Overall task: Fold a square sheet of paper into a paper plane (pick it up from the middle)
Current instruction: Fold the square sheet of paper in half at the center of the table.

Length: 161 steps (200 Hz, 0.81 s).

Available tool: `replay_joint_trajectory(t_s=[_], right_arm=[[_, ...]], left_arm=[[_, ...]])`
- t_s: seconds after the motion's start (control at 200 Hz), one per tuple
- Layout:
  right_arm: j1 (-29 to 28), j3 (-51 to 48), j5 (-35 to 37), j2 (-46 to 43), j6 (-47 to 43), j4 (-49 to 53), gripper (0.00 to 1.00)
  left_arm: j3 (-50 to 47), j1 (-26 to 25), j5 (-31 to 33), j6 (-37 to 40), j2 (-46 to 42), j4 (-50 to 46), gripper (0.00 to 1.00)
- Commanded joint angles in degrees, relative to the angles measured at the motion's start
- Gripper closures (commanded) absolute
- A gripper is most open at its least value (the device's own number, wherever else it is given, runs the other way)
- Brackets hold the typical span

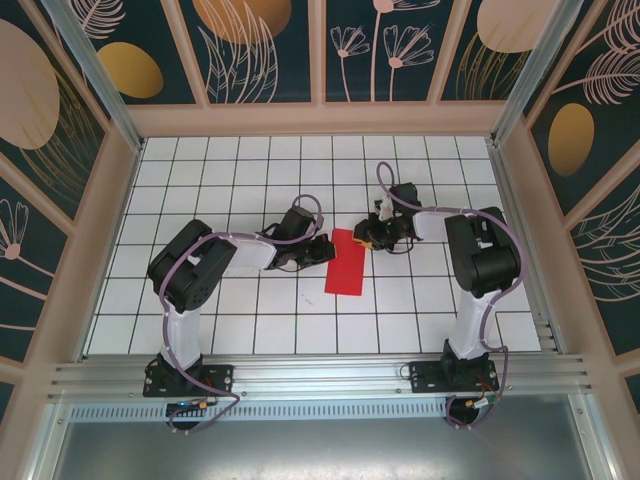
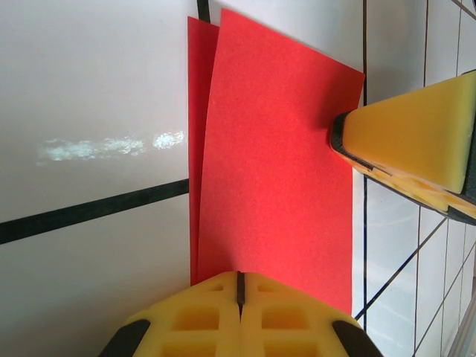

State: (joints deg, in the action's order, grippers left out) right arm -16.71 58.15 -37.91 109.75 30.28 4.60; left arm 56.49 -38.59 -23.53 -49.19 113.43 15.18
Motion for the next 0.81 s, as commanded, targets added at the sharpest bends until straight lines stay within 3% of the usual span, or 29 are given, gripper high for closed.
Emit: replay_joint_trajectory(t_s=[0.0, 0.255, 0.631, 0.801], right_arm=[[0.4, 2.1, 1.0, -3.4, -1.6, 2.5, 0.72], [0.9, 5.6, 0.4, -1.9, -2.0, 3.8, 0.72], [0.9, 7.2, 7.3, 5.4, -2.7, 6.3, 0.73], [1.1, 7.9, 5.3, 4.1, -2.8, 6.5, 0.72]], left_arm=[[-1.1, -0.7, 1.6, 1.6, 3.8, -6.6, 1.0], [-1.1, -0.7, 1.6, 1.5, 3.9, -6.5, 1.0], [-1.1, -0.7, 1.6, 1.6, 3.7, -6.7, 1.0], [-1.1, -0.7, 1.7, 1.6, 3.6, -6.9, 1.0]])
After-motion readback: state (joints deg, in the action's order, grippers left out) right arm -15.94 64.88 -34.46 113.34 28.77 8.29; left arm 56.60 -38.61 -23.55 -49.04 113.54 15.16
